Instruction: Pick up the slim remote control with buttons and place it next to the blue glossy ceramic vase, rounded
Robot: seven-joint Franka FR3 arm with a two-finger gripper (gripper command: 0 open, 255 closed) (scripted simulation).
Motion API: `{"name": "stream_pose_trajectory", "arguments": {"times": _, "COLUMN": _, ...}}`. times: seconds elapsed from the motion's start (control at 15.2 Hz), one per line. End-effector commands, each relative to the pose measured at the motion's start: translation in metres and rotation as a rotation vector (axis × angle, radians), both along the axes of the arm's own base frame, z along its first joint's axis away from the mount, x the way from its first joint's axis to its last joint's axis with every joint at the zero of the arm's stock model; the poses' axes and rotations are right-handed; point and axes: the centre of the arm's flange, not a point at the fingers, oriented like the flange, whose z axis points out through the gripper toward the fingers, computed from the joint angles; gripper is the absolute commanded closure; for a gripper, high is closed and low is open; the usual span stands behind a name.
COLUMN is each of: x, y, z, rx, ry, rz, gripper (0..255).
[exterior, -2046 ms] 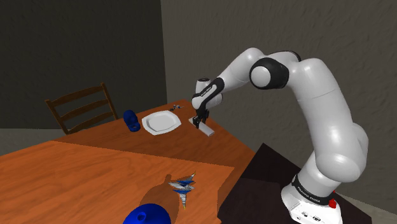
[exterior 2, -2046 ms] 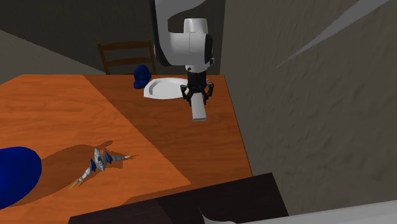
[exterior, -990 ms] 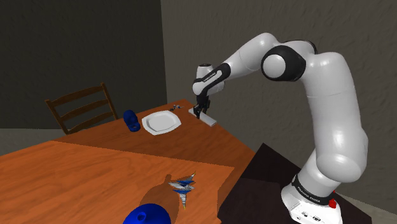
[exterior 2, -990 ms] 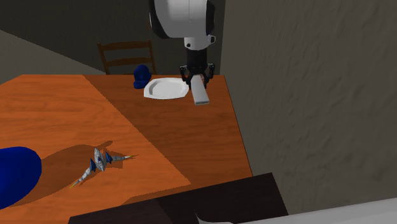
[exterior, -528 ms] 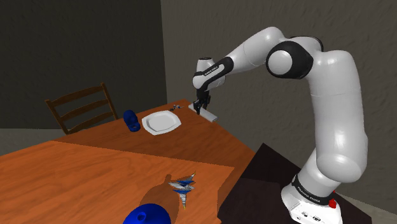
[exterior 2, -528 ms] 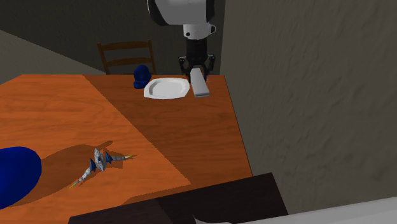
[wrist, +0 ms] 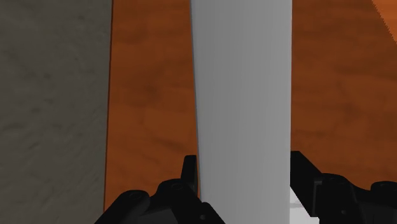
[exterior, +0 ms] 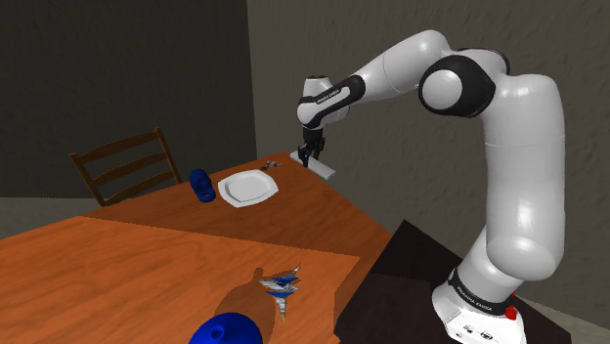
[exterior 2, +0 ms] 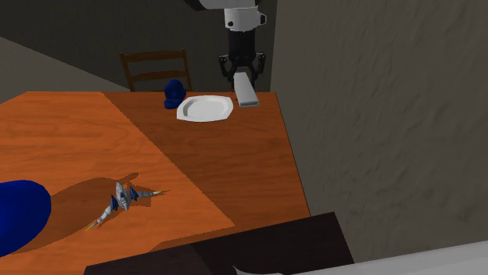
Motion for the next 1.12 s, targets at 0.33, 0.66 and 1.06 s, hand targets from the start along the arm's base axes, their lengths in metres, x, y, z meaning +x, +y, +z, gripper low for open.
{"name": "stream_pose_trajectory", "arguments": {"times": 0.33, "x": 0.001, "y": 0.0, "z": 0.038, "rx": 0.0, "ry": 0.0, "rz": 0.0, "gripper": 255}}
{"name": "stream_pose_trajectory", "arguments": {"times": 0.66, "x": -0.007, "y": 0.052, "z": 0.041, "rx": 0.0, "ry": 0.0, "rz": 0.0, "gripper": 255}}
{"name": "stream_pose_trajectory", "arguments": {"times": 1.06, "x": -0.018, "y": 0.131, "z": 0.042, "rx": 0.0, "ry": 0.0, "rz": 0.0, "gripper": 255}}
